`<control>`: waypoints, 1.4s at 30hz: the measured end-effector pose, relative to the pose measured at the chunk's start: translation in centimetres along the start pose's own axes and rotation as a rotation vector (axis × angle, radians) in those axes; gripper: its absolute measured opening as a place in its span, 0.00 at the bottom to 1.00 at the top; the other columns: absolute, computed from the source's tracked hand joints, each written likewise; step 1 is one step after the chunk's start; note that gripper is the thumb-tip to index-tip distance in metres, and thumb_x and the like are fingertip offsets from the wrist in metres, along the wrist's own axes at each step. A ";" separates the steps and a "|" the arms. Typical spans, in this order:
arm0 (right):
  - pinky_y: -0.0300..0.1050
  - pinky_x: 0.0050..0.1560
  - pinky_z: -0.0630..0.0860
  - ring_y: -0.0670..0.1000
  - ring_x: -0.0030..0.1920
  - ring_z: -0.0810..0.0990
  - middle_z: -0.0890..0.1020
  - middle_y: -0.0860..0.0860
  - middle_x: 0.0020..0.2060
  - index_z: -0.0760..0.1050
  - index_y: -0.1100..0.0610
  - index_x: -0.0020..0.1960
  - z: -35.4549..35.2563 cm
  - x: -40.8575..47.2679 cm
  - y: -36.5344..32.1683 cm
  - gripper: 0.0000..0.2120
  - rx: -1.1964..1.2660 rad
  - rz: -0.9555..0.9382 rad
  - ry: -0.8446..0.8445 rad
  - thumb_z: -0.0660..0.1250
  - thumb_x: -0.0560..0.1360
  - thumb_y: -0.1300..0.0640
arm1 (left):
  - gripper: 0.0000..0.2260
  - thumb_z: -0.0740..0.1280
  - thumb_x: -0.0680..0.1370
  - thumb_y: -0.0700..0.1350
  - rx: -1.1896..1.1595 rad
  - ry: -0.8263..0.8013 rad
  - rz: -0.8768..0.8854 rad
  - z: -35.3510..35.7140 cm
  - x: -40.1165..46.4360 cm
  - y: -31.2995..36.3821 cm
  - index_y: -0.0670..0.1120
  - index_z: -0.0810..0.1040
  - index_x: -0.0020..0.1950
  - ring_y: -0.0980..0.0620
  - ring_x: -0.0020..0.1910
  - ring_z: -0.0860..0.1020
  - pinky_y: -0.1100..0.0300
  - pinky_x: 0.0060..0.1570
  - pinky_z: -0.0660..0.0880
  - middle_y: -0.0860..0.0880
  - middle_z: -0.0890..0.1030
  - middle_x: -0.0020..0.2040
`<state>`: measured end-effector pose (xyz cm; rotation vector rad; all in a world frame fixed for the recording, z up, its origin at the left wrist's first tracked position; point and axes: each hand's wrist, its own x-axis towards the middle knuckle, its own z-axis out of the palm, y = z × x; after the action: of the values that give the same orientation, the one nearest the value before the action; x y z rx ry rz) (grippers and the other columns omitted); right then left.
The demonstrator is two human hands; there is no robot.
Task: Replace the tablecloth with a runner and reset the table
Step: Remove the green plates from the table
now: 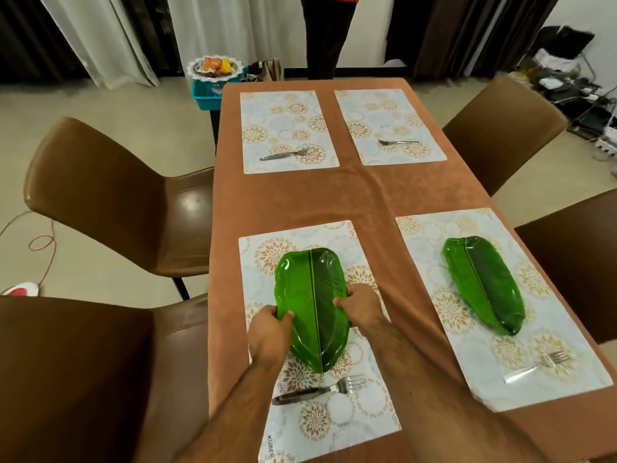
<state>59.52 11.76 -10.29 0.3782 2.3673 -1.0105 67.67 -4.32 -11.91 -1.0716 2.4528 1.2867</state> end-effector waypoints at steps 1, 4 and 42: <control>0.57 0.45 0.83 0.59 0.42 0.84 0.85 0.58 0.42 0.82 0.61 0.49 0.1 0.2 -0.1 0.09 -0.036 -0.016 0.003 0.73 0.72 0.56 | 0.10 0.67 0.79 0.49 0.037 0.017 0.017 0.0 0.1 -0.1 0.44 0.80 0.54 0.47 0.44 0.80 0.57 0.41 0.73 0.47 0.83 0.46; 0.44 0.44 0.77 0.56 0.44 0.82 0.84 0.57 0.46 0.81 0.61 0.51 0.3 0.2 -0.3 0.12 -0.136 -0.035 0.009 0.72 0.74 0.53 | 0.08 0.67 0.79 0.48 0.113 0.052 0.023 0.3 0.3 -0.8 0.45 0.82 0.51 0.47 0.44 0.80 0.56 0.41 0.75 0.47 0.84 0.46; 0.41 0.45 0.75 0.55 0.49 0.83 0.85 0.55 0.47 0.82 0.58 0.51 -13.1 1.8 5.4 0.11 -0.123 -0.019 0.189 0.74 0.70 0.56 | 0.10 0.73 0.75 0.46 -0.090 -0.071 0.159 8.5 -2.0 9.6 0.43 0.84 0.53 0.43 0.42 0.84 0.45 0.44 0.82 0.45 0.86 0.47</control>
<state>55.73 25.15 -6.89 0.4216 2.5912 -0.8659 61.31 6.85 -9.98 -0.8489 2.4911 1.4674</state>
